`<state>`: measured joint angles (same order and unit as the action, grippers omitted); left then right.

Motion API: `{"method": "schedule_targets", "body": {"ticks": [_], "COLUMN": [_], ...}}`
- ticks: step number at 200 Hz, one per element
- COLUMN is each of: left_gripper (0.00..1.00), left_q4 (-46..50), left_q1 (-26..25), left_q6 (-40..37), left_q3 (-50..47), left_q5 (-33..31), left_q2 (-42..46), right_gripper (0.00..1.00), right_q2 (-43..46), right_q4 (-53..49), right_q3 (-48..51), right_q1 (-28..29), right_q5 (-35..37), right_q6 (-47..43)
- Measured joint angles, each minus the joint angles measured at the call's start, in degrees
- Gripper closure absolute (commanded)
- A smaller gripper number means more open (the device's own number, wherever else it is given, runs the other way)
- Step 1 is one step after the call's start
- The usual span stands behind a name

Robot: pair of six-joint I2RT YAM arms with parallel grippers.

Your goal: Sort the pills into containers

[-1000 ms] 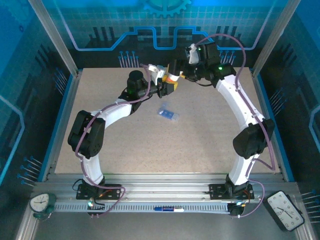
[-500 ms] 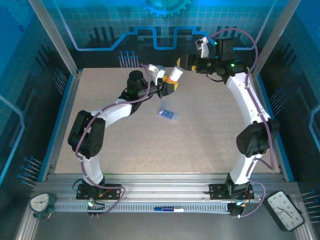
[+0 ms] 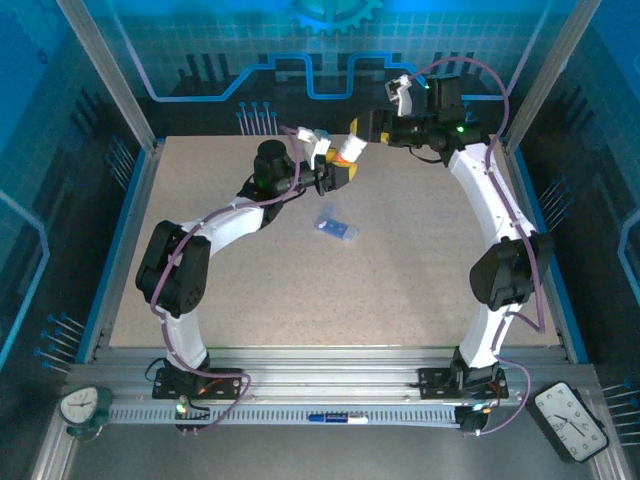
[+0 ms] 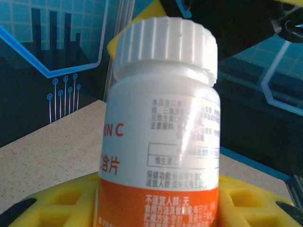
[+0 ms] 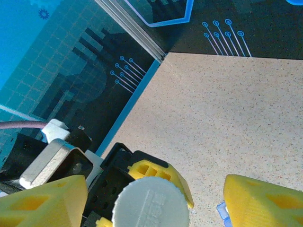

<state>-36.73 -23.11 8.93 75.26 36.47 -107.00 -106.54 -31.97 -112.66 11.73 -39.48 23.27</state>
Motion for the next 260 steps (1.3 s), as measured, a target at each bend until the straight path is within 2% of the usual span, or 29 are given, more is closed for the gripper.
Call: {"method": "schedule_targets", "body": {"ticks": [45, 80, 115, 150, 193, 221, 242, 260], "left_gripper": [1.0, 1.0, 1.0, 1.0, 1.0, 1.0, 1.0, 1.0], "left_q4": [-0.02, 0.02, 0.07, 0.48, 2.38, 3.15, 3.08, 2.32], "left_q1": [0.0, 0.0, 0.0, 0.13, 0.37, 0.33, 0.35, 0.26], "left_q6": [0.02, 0.13, 0.13, 0.15, -0.07, -0.09, -0.09, -0.09], "left_q3": [0.42, 0.44, 0.44, 0.46, 0.44, 0.42, 0.42, 0.42], "left_q5": [0.04, 0.04, 0.04, -0.17, -0.7, -0.7, -1.09, -1.14], "left_q2": [0.0, 0.0, -0.11, -0.5, -1.53, -1.64, -1.64, -1.64], "right_gripper": [0.33, 0.52, 0.59, 0.67, 0.65, 0.62, 0.55, 0.44], "right_q2": [-0.5, -0.85, -0.85, -0.83, 1.88, 3.65, 3.69, 3.52], "right_q4": [-0.15, -0.61, -0.55, -1.07, 1.33, 3.89, 3.91, 1.95], "right_q3": [0.0, 0.0, 0.0, 0.02, 5.09, 8.11, 7.82, 6.51], "right_q1": [0.5, 1.16, 1.4, 2.73, 6.38, 7.98, 8.5, 8.5], "right_q5": [-0.17, -0.68, -1.01, 3.74, 17.94, 23.89, 25.7, 25.46], "right_q6": [-0.15, -0.81, -1.09, 0.28, 9.38, 13.64, 14.58, 14.86]}}
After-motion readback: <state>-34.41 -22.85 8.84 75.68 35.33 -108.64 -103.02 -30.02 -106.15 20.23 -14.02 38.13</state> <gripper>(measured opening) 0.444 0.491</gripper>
